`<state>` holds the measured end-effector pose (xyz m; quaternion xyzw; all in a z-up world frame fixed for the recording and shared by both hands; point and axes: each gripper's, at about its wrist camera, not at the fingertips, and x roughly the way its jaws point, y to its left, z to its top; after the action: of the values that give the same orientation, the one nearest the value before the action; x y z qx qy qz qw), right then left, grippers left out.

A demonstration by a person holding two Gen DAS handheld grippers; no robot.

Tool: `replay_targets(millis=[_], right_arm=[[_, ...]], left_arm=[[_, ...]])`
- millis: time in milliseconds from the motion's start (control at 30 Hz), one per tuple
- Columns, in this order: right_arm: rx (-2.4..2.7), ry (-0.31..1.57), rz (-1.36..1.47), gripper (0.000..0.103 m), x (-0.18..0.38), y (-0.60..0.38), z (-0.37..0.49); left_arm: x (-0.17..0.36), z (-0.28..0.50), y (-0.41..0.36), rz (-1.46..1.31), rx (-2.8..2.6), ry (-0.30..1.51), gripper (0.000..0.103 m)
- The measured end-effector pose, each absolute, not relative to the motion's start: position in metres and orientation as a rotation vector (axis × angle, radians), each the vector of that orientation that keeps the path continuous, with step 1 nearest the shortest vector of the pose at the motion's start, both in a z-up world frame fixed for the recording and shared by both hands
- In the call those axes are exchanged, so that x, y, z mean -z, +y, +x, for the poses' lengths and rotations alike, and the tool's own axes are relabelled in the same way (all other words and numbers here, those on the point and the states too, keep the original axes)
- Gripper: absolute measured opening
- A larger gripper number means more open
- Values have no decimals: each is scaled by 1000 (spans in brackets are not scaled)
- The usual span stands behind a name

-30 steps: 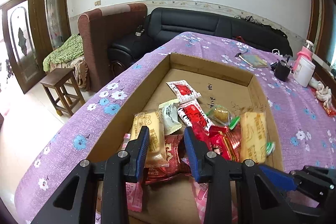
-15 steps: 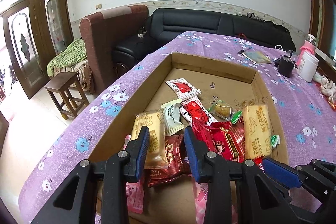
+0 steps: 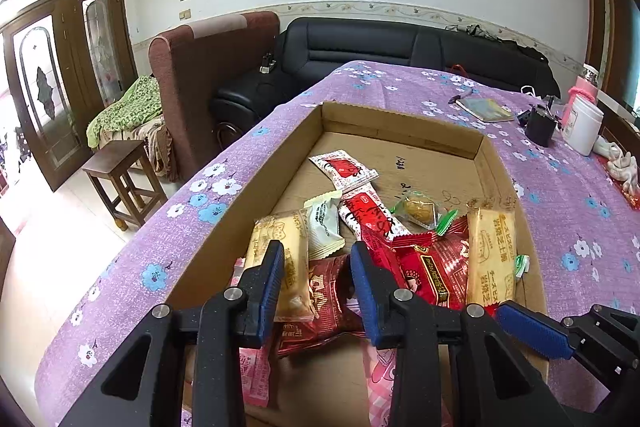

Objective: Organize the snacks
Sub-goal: 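Open both grippers to drop the red candy and yellow bar into the tray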

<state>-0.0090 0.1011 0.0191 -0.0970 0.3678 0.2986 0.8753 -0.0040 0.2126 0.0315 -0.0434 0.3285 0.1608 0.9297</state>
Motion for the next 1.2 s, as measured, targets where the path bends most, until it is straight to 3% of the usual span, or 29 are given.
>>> replay_targets(millis=[167, 400, 467, 700, 1033, 1133, 1200], right_arm=[[-627, 765, -208, 27, -20, 102, -11], [-625, 743, -204, 43, -24, 102, -16], [-625, 738, -204, 44, -26, 101, -17], [-621, 735, -205, 46, -27, 101, -18], [-609, 714, -208, 57, -32, 101, -22], [-609, 706, -205, 65, -33, 100, -22], [-596, 694, -211, 80, -35, 99, -24]], left_arm=[[-34, -5, 213, -96, -333, 666, 52], [-35, -8, 213, -86, -331, 654, 56], [-35, -8, 213, -86, -331, 650, 64], [-37, -10, 211, -76, -328, 640, 66], [-43, -15, 210, -80, -319, 602, 84], [-46, -19, 209, -79, -321, 577, 89], [-50, -21, 208, -72, -333, 553, 93]])
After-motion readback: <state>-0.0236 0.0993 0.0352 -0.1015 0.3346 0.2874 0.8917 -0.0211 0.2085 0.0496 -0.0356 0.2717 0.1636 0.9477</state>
